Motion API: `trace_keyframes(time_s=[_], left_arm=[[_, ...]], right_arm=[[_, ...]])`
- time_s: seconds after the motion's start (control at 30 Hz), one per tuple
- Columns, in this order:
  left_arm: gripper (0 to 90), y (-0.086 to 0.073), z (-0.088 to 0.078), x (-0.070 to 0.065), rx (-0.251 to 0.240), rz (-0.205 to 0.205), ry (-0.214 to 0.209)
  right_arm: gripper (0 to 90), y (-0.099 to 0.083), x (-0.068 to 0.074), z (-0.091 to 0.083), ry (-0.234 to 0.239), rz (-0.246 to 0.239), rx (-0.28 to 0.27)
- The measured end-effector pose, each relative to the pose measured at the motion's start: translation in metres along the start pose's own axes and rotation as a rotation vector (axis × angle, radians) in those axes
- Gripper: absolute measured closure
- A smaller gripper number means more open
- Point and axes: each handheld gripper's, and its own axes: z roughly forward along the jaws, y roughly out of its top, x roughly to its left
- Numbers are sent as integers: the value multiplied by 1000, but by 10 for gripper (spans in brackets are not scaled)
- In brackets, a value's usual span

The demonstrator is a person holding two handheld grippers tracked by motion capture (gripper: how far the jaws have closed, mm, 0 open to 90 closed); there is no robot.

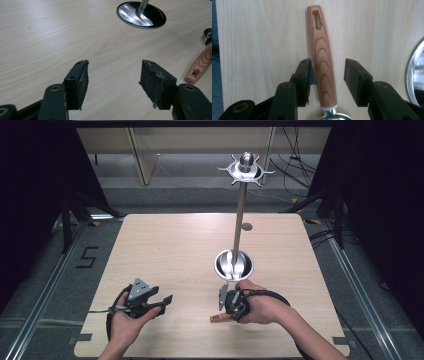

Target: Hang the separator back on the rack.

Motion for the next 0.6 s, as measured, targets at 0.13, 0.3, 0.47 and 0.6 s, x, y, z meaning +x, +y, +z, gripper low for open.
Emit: trace_keyframes(time_s=[0.13,0.3,0.47,0.6], left_arm=[[387,0,-2,1,1,-1,11],[387,0,-2,1,2,3,11],[387,-1,0,1,-1,-4,-1],[387,-1,1,0,-1,-2,0]], right_arm=[[577,4,-1,4,17,-12,28],[576,4,-2,12,19,-29,67],[579,5,1,18,43,4,107],[596,5,0,23,51,-24,116]])
